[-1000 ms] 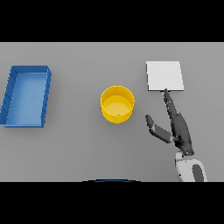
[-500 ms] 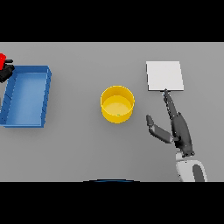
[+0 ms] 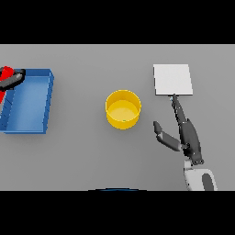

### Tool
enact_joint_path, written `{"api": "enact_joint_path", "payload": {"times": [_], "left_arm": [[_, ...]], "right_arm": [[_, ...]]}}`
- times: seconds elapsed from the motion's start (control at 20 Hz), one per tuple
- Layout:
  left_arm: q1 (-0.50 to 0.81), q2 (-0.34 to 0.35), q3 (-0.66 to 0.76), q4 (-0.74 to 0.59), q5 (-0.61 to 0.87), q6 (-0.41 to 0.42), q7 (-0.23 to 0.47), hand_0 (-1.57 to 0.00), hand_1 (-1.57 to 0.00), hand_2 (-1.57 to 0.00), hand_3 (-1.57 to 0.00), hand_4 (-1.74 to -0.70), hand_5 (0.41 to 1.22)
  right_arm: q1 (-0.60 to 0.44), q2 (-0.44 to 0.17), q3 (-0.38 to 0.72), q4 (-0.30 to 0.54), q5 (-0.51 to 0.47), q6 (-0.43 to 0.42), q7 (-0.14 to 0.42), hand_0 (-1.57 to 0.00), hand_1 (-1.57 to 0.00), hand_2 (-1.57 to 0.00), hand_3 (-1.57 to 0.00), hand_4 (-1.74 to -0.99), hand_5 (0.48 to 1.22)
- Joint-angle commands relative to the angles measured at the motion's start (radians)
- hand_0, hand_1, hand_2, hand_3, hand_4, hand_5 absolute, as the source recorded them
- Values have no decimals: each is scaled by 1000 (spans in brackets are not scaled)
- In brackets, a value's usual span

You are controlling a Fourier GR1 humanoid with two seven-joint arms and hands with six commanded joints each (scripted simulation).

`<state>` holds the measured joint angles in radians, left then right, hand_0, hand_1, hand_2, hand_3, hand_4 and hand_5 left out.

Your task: Pick up the red beaker and tilt it to pour out 1 green nut into yellow bowl. Pick up the yellow bowl and place it on the metallic measuring scale.

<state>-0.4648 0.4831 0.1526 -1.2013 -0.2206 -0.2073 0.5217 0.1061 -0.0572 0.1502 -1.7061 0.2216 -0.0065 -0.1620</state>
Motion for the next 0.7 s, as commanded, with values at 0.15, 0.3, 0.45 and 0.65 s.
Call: {"api": "enact_joint_path", "payload": {"times": [0.15,0.3,0.45,0.65], "left_arm": [[12,28,-48,16,-57,-32,13,-246,-225,-213,-220,-828,627],[3,37,-57,29,-87,-10,-14,-125,-115,-109,-112,-794,627],[0,22,-54,16,-81,12,-57,-64,-58,-55,-57,-778,633],[-4,-3,-34,-4,-46,28,-88,-25,-23,-22,-23,-793,657]], "right_arm": [[2,-3,6,-4,22,-10,14,1,1,1,1,-1156,665],[-2,-3,9,8,38,-19,21,1,1,1,1,-1157,665],[-27,-14,16,0,87,-40,90,1,1,1,1,-1131,631],[-107,-107,66,14,146,58,80,1,1,1,1,-1088,665]]}}
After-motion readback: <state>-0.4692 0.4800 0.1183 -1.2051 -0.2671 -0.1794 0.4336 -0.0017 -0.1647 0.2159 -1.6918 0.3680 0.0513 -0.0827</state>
